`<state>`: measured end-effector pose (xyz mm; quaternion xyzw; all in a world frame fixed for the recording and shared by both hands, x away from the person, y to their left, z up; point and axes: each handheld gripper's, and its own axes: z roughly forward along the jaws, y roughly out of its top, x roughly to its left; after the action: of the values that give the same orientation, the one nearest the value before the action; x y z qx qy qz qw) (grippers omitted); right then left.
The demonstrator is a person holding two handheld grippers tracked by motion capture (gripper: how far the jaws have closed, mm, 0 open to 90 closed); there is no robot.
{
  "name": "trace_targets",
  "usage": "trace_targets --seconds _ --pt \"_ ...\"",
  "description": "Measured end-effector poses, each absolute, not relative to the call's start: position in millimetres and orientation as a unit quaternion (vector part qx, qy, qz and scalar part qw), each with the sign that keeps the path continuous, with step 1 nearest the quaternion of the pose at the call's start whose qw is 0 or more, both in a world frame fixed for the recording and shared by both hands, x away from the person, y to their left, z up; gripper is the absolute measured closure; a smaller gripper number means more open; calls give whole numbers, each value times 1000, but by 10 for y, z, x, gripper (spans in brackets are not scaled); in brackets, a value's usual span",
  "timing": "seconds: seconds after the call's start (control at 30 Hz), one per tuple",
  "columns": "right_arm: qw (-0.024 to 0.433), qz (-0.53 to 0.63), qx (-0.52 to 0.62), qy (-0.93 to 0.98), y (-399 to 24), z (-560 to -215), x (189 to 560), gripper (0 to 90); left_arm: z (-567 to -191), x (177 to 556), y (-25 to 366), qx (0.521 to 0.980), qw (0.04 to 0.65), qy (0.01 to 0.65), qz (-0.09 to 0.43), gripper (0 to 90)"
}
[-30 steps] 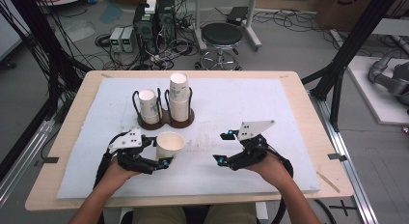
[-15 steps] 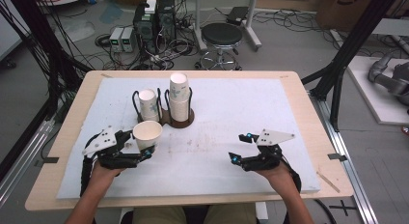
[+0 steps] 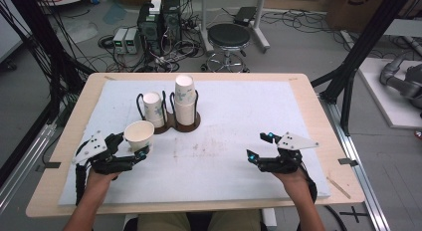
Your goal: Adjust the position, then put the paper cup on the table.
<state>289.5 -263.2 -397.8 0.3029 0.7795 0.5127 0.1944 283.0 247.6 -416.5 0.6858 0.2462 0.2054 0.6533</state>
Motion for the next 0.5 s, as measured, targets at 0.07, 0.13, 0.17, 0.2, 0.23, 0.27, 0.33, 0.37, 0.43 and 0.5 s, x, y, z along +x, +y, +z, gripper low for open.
trace_targets --seconds 0.07,0.13,0.17,0.2,0.23,0.27,0.33,0.37,0.43,0.5 --pt "197 514 305 777 -2632 -3981 2904 226 -4170 2829 2488 686 653 248 205 313" --pt "197 513 305 778 -2622 -3986 2906 221 -4173 2829 2487 685 653 249 205 313" --pt "196 513 304 779 -2615 -3987 2905 221 -4174 2830 2481 686 652 249 206 313" --pt "197 512 302 780 -2611 -3986 2905 219 -4177 2830 2475 686 652 250 205 313" --pt "197 512 300 780 -2608 -3985 2905 218 -4179 2833 2470 687 652 248 205 313" --pt "196 513 300 780 -2605 -3982 2902 217 -4179 2833 2464 688 651 249 203 313" --pt "197 515 299 778 -2603 -3982 2901 217 -4185 2842 2452 687 652 248 201 312" --pt "194 515 300 779 -2602 -3985 2901 217 -4187 2848 2447 688 652 248 200 312" --pt "195 513 299 781 -2598 -3993 2898 217 -4194 2854 2432 690 651 247 197 312" --pt "193 513 300 781 -2595 -3995 2893 217 -4204 2859 2410 693 649 245 198 311"
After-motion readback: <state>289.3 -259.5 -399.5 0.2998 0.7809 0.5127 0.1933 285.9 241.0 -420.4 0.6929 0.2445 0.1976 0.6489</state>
